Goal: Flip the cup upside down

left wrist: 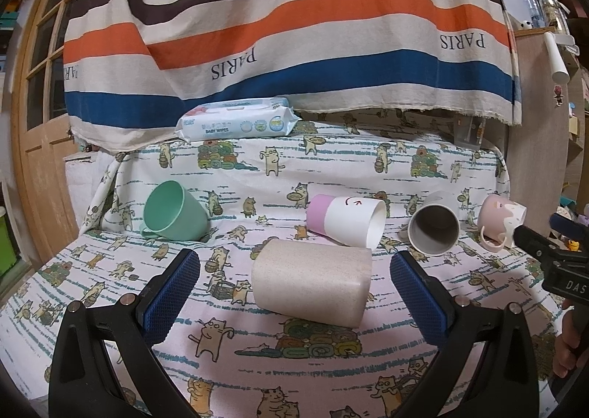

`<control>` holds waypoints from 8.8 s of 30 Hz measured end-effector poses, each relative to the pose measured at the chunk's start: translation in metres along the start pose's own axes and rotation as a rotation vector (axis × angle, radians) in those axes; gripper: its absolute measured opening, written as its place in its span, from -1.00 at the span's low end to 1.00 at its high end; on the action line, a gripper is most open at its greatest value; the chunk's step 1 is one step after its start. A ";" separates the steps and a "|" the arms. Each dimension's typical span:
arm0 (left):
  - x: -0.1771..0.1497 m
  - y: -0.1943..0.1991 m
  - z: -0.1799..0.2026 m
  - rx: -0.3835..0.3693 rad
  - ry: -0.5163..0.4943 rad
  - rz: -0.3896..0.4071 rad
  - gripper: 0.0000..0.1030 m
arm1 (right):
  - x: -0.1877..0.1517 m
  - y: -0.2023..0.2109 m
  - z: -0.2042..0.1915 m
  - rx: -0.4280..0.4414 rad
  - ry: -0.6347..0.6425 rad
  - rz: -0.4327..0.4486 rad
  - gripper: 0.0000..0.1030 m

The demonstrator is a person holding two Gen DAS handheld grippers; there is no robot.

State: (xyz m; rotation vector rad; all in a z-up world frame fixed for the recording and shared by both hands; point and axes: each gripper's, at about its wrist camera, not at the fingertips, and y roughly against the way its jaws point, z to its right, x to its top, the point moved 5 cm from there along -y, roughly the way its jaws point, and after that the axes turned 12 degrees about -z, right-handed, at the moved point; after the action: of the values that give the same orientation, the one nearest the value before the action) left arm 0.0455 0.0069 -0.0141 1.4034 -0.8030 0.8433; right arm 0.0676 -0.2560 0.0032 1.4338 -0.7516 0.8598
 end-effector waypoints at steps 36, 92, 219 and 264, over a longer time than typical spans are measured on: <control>-0.002 0.013 -0.037 0.034 0.188 0.057 1.00 | 0.026 -0.102 -0.192 0.740 0.664 -0.440 0.92; -0.003 0.004 -0.033 0.045 0.163 0.015 1.00 | 0.042 -0.077 -0.093 0.162 0.066 -0.393 0.34; -0.008 -0.002 0.114 -0.070 -0.011 -0.324 0.27 | 0.007 0.009 0.068 -0.064 -0.039 0.082 0.99; 0.055 -0.006 0.096 -0.100 -0.044 -0.153 0.45 | 0.005 -0.001 0.058 -0.029 0.002 0.040 0.99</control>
State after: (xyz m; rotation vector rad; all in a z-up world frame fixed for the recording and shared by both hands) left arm 0.0790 -0.0882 0.0325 1.3795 -0.7510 0.6477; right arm 0.0748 -0.3131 0.0084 1.3961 -0.7907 0.8770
